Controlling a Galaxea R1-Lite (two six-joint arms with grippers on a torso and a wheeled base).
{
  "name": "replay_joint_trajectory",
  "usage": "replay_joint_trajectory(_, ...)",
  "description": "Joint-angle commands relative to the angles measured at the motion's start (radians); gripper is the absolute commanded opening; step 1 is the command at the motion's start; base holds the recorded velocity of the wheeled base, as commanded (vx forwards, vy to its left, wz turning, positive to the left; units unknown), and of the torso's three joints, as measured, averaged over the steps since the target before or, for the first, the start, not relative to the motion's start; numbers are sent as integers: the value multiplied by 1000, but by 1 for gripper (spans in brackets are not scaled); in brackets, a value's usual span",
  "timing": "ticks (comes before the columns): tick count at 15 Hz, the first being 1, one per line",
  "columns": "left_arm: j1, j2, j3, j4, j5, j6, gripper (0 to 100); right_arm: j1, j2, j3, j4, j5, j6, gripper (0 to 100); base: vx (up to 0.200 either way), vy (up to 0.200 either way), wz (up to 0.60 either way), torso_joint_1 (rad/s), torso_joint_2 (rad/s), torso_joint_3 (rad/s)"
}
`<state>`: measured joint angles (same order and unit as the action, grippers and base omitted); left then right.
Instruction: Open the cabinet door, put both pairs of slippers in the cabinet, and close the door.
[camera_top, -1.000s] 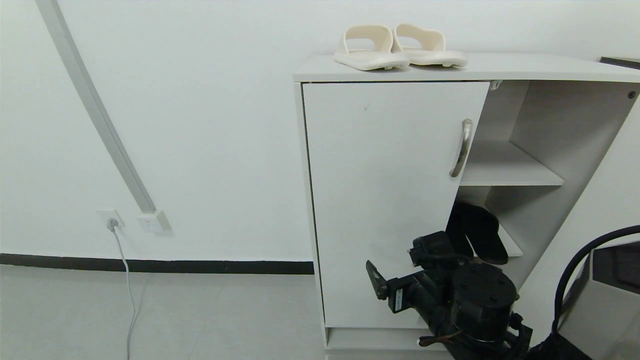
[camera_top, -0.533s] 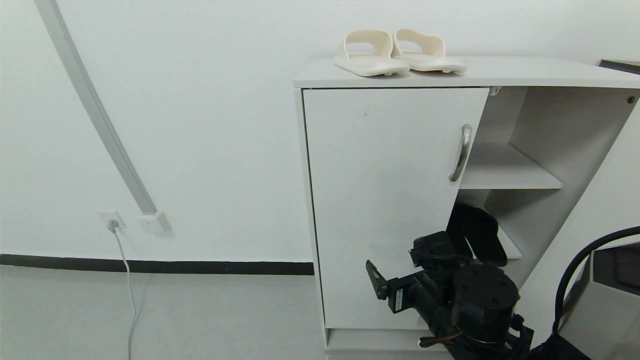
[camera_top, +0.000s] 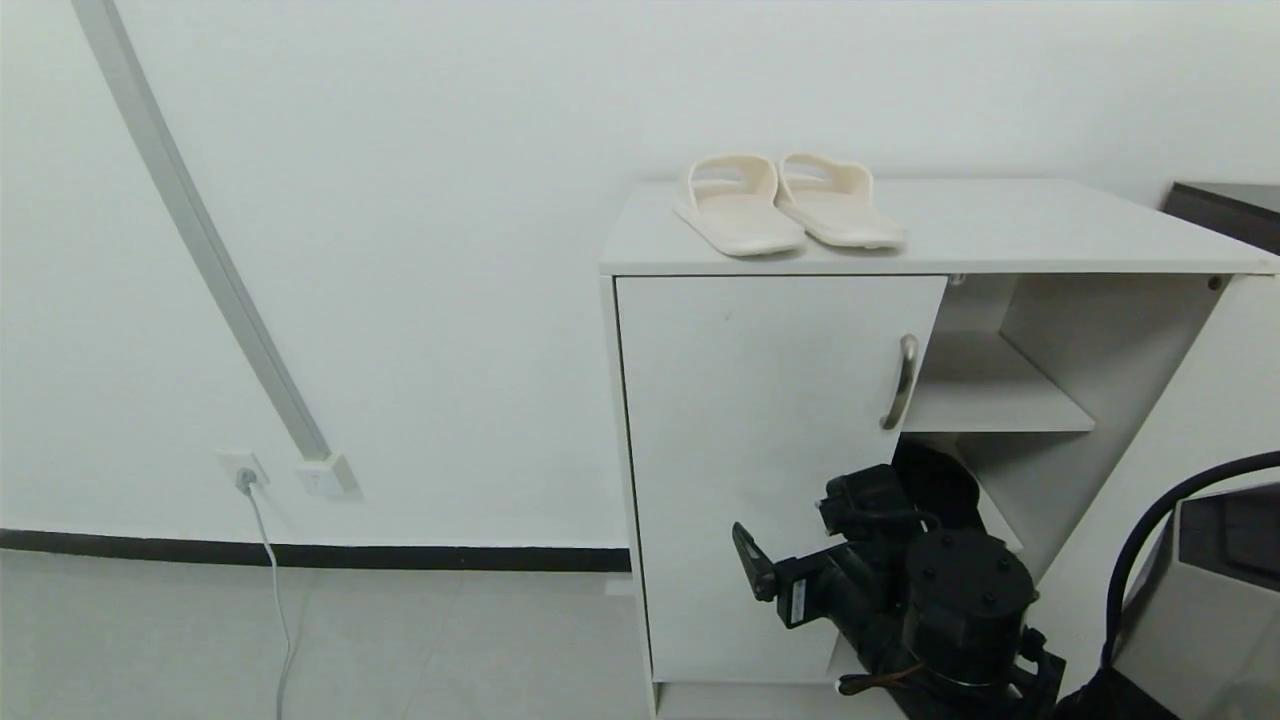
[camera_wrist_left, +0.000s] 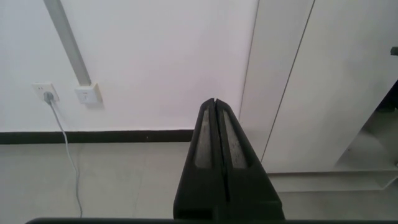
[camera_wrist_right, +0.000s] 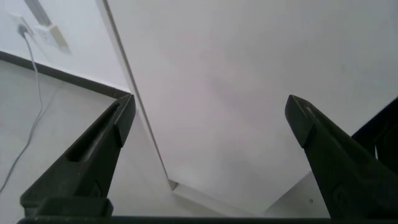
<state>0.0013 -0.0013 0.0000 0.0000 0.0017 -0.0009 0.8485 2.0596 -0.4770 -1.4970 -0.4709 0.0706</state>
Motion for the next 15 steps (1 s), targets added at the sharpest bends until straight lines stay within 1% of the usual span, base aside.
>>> replay_joint_trajectory(1,0,1,0,0,0,-1,0,0,1,1,0,0,0,100,0,0,0,115,-461,-339)
replay_joint_trajectory(9,0,1,0,-2,0,-1,0,0,1,6,0,0,1,100,0,0,0,154,-474,-326)
replay_joint_trajectory(15,0,1,0,-2,-2,-1,0,0,-1,6,-2,0,1,100,0,0,0,207,-519,-315)
